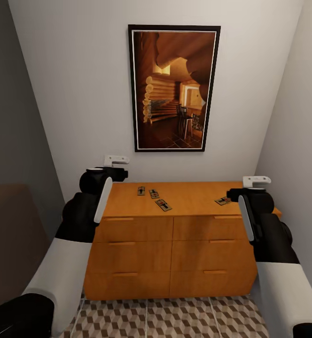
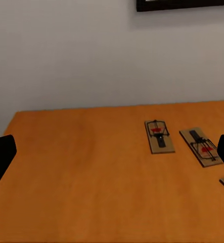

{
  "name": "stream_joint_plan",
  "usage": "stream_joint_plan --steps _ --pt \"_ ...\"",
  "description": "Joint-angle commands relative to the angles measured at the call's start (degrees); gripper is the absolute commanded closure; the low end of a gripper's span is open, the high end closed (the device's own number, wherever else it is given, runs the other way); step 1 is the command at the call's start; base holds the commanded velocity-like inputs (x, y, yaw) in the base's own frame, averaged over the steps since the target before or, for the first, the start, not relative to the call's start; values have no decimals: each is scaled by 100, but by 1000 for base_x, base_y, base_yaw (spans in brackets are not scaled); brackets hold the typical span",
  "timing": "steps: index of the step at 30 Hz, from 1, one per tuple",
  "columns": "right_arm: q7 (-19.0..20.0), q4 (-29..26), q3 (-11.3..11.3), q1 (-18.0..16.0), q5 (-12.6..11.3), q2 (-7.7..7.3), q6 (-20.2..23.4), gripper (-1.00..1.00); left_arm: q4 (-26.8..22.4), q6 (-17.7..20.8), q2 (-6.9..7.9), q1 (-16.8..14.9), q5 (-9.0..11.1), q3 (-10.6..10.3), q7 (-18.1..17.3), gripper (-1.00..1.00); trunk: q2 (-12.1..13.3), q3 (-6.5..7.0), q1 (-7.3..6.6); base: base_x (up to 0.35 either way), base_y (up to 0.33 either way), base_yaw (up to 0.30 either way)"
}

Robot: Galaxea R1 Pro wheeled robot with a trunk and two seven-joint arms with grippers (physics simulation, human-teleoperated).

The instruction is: Take the four mousetraps from the cabinet in the bathroom and place them on the bathroom floor. Make sure all four end up on the same floor surface, and ensure that at least two of them are either under or directly next to the same bathroom sink.

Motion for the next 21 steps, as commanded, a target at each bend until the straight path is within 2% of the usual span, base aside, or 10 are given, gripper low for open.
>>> stream_joint_plan --steps 1,13,21 --pt "22 -4 3 -5 42 -1 34 -100 -4 25 0 -5 4 -5 19 -100 -4 -7 0 0 0 0" --pt "-28 26 4 -56 23 60 34 -100 10 67 -79 0 41 -5 35 -100 -4 -7 0 10 0 0" --pt "-30 61 4 -60 19 67 34 -100 196 73 -103 -1 39 -15 31 -100 -4 -7 0 212 0 0"
